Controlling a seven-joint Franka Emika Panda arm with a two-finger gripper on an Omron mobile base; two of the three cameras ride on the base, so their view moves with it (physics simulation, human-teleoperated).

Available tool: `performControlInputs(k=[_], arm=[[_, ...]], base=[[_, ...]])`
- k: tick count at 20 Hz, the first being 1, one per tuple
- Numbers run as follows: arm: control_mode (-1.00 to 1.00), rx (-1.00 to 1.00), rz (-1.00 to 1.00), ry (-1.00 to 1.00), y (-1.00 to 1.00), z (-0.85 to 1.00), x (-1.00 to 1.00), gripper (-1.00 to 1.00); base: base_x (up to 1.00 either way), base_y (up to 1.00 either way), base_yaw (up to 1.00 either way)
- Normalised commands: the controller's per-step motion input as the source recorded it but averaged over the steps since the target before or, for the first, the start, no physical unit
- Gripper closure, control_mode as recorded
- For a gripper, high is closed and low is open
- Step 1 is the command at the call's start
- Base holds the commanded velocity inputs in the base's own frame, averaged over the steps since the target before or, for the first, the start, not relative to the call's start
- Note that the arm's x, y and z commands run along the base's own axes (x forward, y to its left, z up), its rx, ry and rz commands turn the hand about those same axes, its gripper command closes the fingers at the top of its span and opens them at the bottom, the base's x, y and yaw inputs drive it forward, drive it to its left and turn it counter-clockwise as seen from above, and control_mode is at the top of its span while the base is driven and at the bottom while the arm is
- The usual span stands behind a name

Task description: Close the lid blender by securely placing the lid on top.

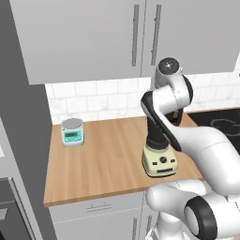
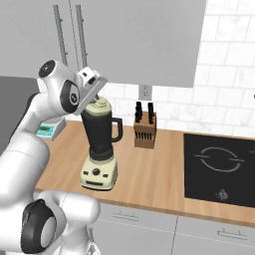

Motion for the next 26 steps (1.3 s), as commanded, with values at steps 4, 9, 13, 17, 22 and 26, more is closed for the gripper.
performControlInputs(k=[4,9,13,17,22,26], arm=[[-1.0,-0.15,0.0,0.17,0.0,-0.09,0.01,1.0],[-1.0,-0.19,0.0,0.07,0.05,-0.17,0.0,1.0],[-1.0,-0.25,0.0,0.0,0.1,-0.31,-0.08,1.0],[-1.0,-0.23,0.0,0.0,0.07,-0.29,-0.06,1.0],[-1.0,-0.16,0.0,0.01,0.06,-0.14,-0.03,1.0],[-1.0,-0.04,0.0,0.01,0.0,0.0,0.0,1.0]], base=[[0.0,0.0,0.0],[0.0,0.0,0.0],[0.0,0.0,0.0],[0.0,0.0,0.0],[0.0,0.0,0.0],[0.0,0.0,0.0]])
